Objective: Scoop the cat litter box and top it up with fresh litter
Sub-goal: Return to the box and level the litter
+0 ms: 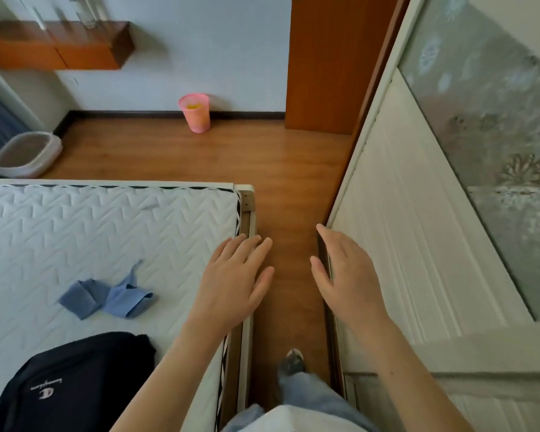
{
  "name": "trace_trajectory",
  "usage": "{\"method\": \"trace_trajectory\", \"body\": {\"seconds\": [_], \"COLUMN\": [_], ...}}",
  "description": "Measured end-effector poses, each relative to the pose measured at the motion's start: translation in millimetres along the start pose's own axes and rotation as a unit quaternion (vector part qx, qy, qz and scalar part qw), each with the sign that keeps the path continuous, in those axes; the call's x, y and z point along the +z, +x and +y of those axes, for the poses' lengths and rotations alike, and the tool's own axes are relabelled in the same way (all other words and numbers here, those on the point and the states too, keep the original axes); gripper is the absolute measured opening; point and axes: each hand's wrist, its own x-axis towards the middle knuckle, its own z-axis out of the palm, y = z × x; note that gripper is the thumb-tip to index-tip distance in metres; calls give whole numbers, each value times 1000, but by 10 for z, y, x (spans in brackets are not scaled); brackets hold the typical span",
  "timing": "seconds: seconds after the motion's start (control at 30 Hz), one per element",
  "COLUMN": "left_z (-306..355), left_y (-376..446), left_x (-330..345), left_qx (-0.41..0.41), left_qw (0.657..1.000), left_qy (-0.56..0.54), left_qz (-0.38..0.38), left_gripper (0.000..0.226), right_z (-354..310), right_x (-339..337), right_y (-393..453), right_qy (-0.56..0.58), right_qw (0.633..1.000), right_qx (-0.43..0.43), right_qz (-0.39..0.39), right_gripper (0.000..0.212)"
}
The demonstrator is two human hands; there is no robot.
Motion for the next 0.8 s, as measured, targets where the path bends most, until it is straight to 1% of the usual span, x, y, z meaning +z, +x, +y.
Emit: {"method": "trace_trajectory", "body": {"seconds": [0.2,0.3,0.43,0.53,0.63,0.8], "left_z": [-71,-92,-159,-261,-480,-1147], "left_y": [1097,1525,2096,2570,3064,3930], "left_x": [-70,12,175,295,404,469], "left_qx": [6,14,48,68,82,72], "left_qw": [999,1000,999,998,997,997], "left_qy": [23,13,1,-3,-6,-5], "left_qz": [22,12,-11,-7,-1,2], "left_gripper": [51,52,51,50,49,50], "right_z": [385,561,723,834,903,843], "right_x": [-121,-112,-24,80,182,408], "right_y": [959,1273,1630,1993,2526,3617], "right_qy": [16,23,15,-7,-16,-20], "right_qw": [1000,999,998,998,997,997], "right_qx": [8,20,52,68,78,68], "right_qz": [19,23,18,7,-11,-31], "right_gripper": [55,56,55,55,55,55]}}
